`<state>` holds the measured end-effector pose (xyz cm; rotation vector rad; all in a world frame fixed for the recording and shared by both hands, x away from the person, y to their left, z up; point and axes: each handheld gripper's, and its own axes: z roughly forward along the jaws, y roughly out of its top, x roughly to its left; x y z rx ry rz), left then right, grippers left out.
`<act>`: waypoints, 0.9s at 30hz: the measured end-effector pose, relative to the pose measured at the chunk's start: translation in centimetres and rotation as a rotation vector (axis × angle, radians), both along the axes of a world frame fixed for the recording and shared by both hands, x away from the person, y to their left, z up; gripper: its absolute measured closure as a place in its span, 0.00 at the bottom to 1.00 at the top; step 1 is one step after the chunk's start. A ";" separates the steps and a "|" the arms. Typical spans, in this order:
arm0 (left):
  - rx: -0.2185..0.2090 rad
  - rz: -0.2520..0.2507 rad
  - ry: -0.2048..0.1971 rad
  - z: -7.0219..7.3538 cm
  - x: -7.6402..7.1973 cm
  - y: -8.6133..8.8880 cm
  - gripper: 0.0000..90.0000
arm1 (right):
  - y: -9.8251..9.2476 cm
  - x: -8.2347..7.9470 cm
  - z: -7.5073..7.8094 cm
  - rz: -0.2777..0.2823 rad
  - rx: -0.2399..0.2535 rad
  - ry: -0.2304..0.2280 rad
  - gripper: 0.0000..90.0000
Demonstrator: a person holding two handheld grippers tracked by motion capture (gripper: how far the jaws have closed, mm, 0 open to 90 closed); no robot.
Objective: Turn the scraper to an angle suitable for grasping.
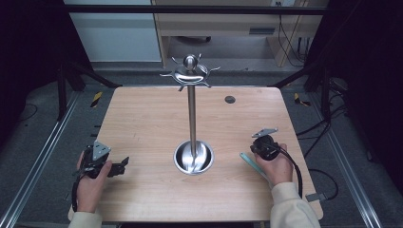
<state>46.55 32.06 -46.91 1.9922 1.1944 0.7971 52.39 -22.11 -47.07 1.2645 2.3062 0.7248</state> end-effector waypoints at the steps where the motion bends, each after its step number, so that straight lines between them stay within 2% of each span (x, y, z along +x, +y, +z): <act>1: 0.000 0.000 -0.001 0.0 0.0 0.0 0.04 | 0.2 0.0 -0.1 0.004 0.004 0.009 1.00; 8: 0.002 0.001 -0.004 0.0 -0.1 0.0 0.04 | 1.3 -0.2 -0.6 0.053 -0.018 0.065 1.00; 17: 0.004 -0.003 -0.003 0.1 -0.1 0.0 0.04 | 1.5 -0.3 -0.7 0.068 -0.034 0.077 1.00; 22: 0.005 -0.003 -0.002 0.1 -0.1 0.0 0.04 | 1.9 -0.6 -0.6 0.096 -0.014 0.101 1.00; 23: 0.005 -0.003 -0.002 0.1 -0.1 0.0 0.04 | 2.3 -1.0 -0.6 0.120 -0.010 0.113 1.00; 24: 0.005 -0.003 -0.002 0.1 -0.1 0.0 0.04 | 2.3 -1.0 -0.6 0.120 -0.010 0.113 1.00; 25: 0.005 -0.003 -0.001 0.1 -0.1 0.0 0.04 | 2.7 -1.3 -0.5 0.154 -0.014 0.122 1.00; 26: 0.004 -0.003 0.001 0.0 -0.1 0.0 0.04 | 2.7 -1.3 -0.5 0.154 -0.014 0.122 1.00; 27: 0.004 -0.002 0.002 0.0 -0.1 0.0 0.04 | 3.1 -1.7 -0.5 0.184 -0.019 0.129 1.00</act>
